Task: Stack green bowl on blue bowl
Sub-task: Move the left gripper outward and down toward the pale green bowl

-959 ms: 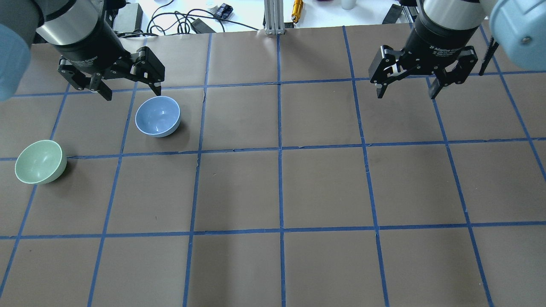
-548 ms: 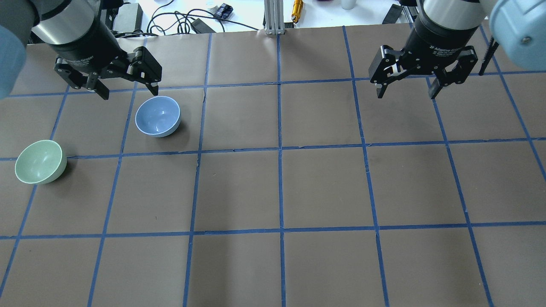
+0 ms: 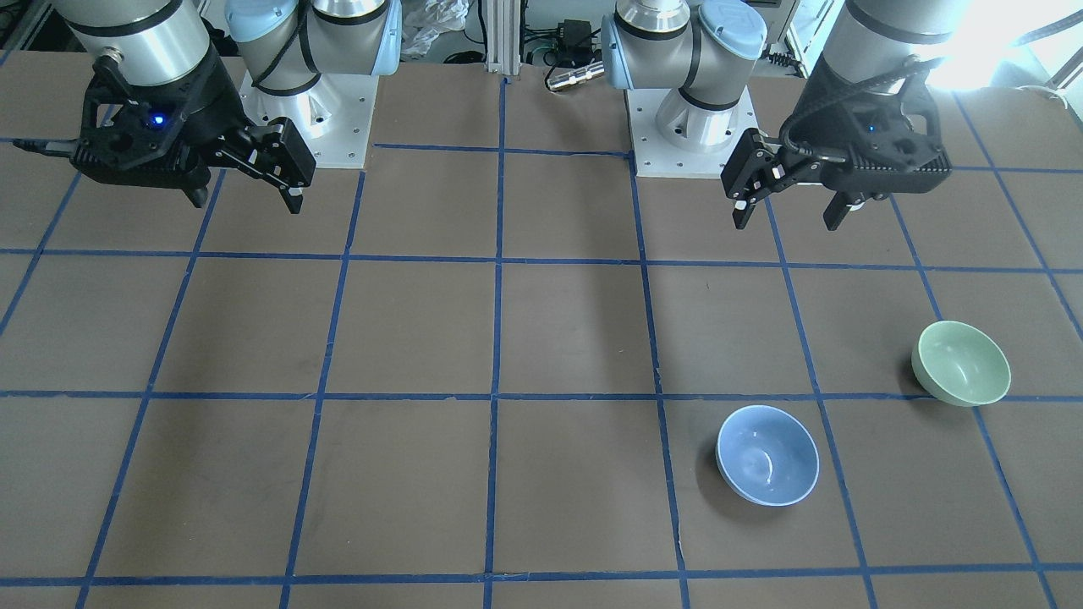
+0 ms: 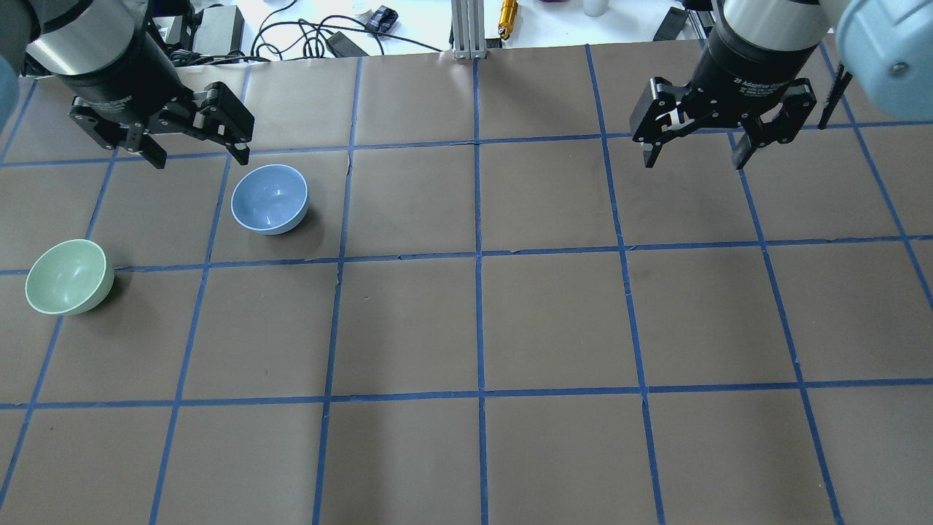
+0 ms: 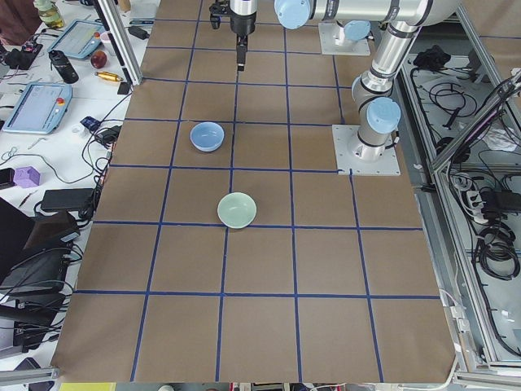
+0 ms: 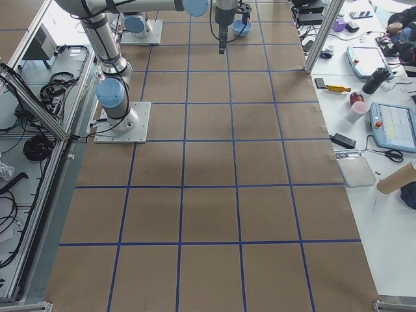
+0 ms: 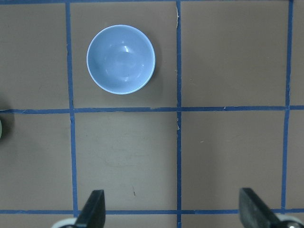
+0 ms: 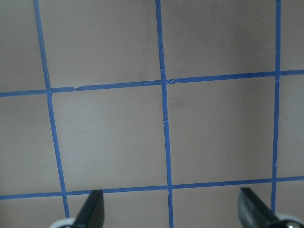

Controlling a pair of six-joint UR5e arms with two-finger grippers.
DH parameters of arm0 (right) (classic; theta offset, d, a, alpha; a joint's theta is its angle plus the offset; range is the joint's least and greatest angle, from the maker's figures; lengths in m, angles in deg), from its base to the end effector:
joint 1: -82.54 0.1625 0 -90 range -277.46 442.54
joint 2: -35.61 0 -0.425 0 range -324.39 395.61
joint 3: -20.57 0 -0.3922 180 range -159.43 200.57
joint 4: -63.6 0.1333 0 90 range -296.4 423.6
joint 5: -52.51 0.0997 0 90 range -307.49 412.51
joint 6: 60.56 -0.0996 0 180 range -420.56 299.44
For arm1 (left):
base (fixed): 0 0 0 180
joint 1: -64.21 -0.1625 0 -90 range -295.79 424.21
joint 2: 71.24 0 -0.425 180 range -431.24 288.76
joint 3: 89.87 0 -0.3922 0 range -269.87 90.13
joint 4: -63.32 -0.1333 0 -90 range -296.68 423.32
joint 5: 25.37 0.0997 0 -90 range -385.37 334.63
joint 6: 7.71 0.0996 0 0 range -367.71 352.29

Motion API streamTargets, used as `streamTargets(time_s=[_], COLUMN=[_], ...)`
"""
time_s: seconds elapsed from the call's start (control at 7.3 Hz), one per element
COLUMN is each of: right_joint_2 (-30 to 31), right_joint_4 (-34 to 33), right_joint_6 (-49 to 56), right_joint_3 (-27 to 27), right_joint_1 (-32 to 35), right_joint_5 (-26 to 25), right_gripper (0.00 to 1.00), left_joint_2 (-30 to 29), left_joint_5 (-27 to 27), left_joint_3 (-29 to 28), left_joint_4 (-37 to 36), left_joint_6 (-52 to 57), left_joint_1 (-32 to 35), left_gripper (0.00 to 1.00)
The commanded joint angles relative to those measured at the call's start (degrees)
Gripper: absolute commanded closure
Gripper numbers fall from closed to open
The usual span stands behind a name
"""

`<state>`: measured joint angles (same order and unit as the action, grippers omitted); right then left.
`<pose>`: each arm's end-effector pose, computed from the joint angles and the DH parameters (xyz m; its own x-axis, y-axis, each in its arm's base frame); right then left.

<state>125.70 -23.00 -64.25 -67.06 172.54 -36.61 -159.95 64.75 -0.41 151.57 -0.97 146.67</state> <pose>0.1348 -0.4892 0.5031 -0.9978 0.0646 -0.0143 0.0644 0.9978 0.0174 -0.0679 -0.5014 0.5067 -0.9999 -0.0143 -0.0094 -0.0137 0.9980 -0.0618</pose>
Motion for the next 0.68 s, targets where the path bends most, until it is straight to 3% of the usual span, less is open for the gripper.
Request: streamTargets(time_s=[0.0,0.14,0.55], right_joint_2=[0.0,0.0,0.0], right_joint_4=[0.0,0.0,-0.1], right_joint_6=[0.0,0.0,0.0], right_joint_3=[0.0,-0.1,0.0], right_joint_1=[0.0,0.0,0.0], right_joint_5=[0.0,0.0,0.0], right_gripper=[0.00,0.00,0.00], left_joint_2=[-2.1,-2.5,-6.6], left_joint_5=[-0.6,-0.2,-0.7], left_joint_3=[1.4,1.5,3.3], left_joint_4=[-0.1,0.1,-0.7], left_joint_6=[6.1,7.4,24.7], left_joint_1=[-7.3,-11.1,-27.3], left_gripper=[0.00,0.00,0.00])
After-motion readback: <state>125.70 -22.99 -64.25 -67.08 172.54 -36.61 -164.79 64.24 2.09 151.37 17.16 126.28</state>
